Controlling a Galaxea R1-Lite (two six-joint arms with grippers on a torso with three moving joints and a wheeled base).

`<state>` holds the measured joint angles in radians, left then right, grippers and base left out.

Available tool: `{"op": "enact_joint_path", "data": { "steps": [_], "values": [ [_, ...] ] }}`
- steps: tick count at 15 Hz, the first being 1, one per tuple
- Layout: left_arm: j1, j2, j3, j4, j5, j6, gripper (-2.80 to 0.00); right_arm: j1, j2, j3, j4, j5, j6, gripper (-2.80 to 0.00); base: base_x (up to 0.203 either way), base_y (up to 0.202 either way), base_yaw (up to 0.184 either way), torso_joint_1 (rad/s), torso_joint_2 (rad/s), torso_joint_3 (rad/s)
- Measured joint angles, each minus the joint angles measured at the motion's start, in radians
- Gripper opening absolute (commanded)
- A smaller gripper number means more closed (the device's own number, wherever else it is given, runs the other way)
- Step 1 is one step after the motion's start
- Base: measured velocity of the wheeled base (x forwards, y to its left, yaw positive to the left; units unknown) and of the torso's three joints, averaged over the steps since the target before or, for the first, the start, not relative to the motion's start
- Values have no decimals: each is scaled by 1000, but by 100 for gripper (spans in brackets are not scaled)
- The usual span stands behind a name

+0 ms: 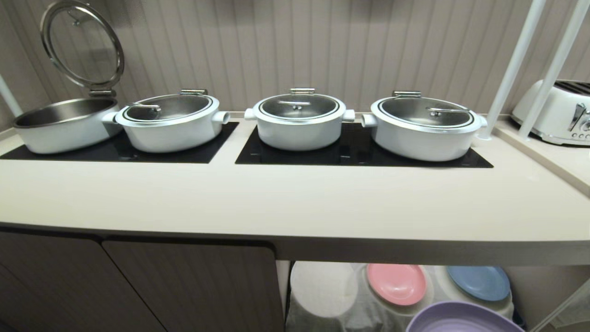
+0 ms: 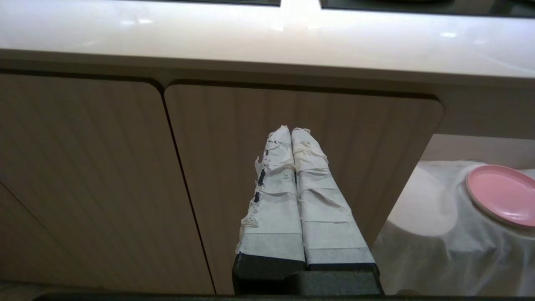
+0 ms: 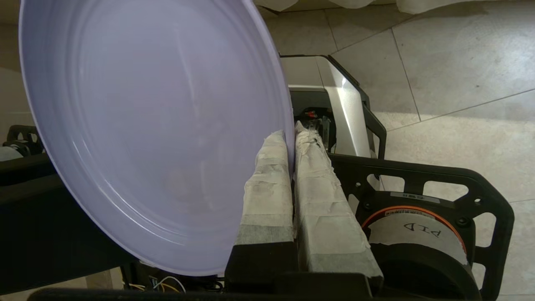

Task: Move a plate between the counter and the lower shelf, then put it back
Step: Put the plate in the cupboard

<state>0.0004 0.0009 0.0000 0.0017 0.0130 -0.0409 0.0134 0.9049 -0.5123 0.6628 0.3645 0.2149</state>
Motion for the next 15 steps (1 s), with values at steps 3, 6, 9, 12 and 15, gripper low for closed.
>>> {"op": "enact_joint_path", "data": {
  "steps": [3,6,9,12,15],
  "values": [
    [0,0,0,0,0,0,-280,0,-4,1,1,0,0,-280,0,0,0,-189,408,215],
    [0,0,0,0,0,0,-280,0,-10,1,10,0,0,-280,0,0,0,-245,535,288],
    [0,0,0,1,0,0,-280,1,-17,2,18,0,0,-280,0,0,0,-247,539,297],
    [0,0,0,0,0,0,-280,1,-19,1,18,1,0,-280,0,0,0,-234,529,290],
    [0,0,0,0,0,0,-280,1,-21,0,18,1,0,-280,0,0,0,-228,510,289]
  ]
}}
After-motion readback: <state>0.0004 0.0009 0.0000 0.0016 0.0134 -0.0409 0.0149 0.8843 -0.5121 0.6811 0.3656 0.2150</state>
